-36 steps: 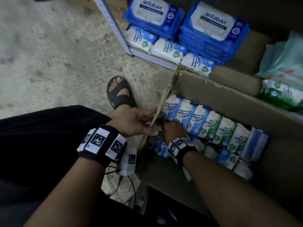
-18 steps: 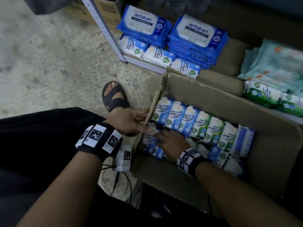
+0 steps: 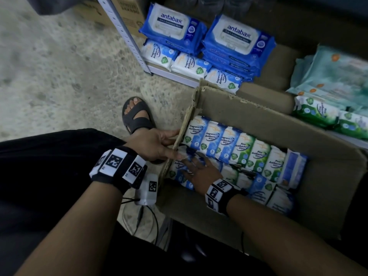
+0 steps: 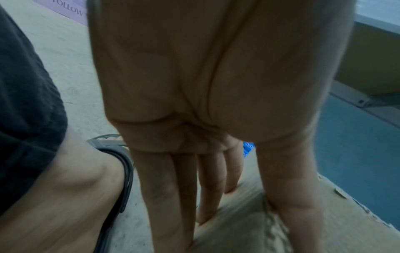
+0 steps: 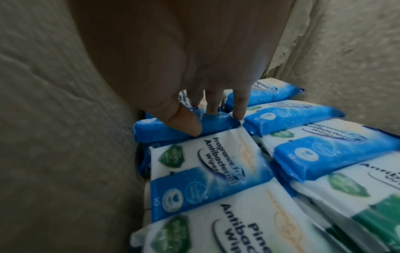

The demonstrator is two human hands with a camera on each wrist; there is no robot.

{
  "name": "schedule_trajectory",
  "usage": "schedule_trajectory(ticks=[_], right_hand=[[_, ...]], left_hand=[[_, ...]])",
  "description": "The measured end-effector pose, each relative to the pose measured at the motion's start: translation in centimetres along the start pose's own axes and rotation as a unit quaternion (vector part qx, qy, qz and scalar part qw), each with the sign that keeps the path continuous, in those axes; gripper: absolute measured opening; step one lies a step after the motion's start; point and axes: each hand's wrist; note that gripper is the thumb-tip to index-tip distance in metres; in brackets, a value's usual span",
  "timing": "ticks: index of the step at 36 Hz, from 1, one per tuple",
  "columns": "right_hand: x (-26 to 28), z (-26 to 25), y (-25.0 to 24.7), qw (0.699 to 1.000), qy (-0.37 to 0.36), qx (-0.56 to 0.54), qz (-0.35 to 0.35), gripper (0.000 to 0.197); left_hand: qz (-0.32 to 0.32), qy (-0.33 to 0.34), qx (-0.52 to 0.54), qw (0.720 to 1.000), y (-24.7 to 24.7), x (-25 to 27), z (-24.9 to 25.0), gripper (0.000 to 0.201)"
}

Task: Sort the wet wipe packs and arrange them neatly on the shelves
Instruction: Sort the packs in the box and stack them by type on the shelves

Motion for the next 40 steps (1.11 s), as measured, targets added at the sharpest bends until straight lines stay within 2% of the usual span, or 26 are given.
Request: schedule_trajectory(ticks=[6, 10, 12, 17, 22, 28, 31, 35, 38, 40], right_hand=[[0.6, 1.5, -0.1, 0.998, -0.053, 0.015, 0.000, 0.059], [1.7, 1.8, -0.3, 0.994, -0.066, 0.071, 0.055, 0.027], [1.9, 2.0, 0.3, 0.992, -0.065, 0.078, 0.073, 0.019], [2.2, 2.8, 1.5, 0.993, -0.059, 0.026, 0.100, 0.026], [4.1, 2.2, 1.4, 0.998, -0.064, 0.005, -0.020, 0.051], [4.7, 2.7, 2.5, 0.996, -0.067, 0.010, -0.066, 0.059], [4.9, 2.5, 1.2, 0.994, -0.073, 0.028, -0.077, 0.056], [6.0, 2.6, -0.3, 0.997, -0.001, -0.063, 0.039, 0.046], [7.7, 3.5, -1.5, 0.982, 0.058, -0.152, 0.099, 0.038], [8.9, 4.2, -1.9, 0.965, 0.098, -0.212, 0.122, 0.033]], left_hand=[[-0.012, -0.005, 0.010, 1.000, -0.1, -0.3, -0.1, 0.060], [-0.015, -0.012, 0.023, 1.000, 0.0, -0.6, -0.3, 0.065], [-0.022, -0.018, 0.030, 0.999, 0.1, -0.6, -0.3, 0.068], [-0.030, -0.014, 0.050, 0.998, 0.1, -0.5, -0.3, 0.068], [-0.013, -0.009, 0.032, 0.999, 0.2, -0.6, -0.5, 0.063], [0.012, -0.009, 0.001, 1.000, 0.7, 0.0, 0.1, 0.059], [0.052, -0.023, -0.021, 0.998, 1.1, 0.3, 0.2, 0.058], [0.155, -0.032, -0.098, 0.983, 2.4, 1.0, -0.1, 0.059], [0.268, -0.021, -0.216, 0.939, 4.0, 1.4, 0.3, 0.055], [0.316, -0.013, -0.258, 0.913, 4.9, 1.2, 0.2, 0.056]])
Point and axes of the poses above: each hand's wrist, its own x-axis away from the middle knuckle, its own y-axis out of the palm, z = x × y, and after that the axes turned 15 degrees about -y, right-handed
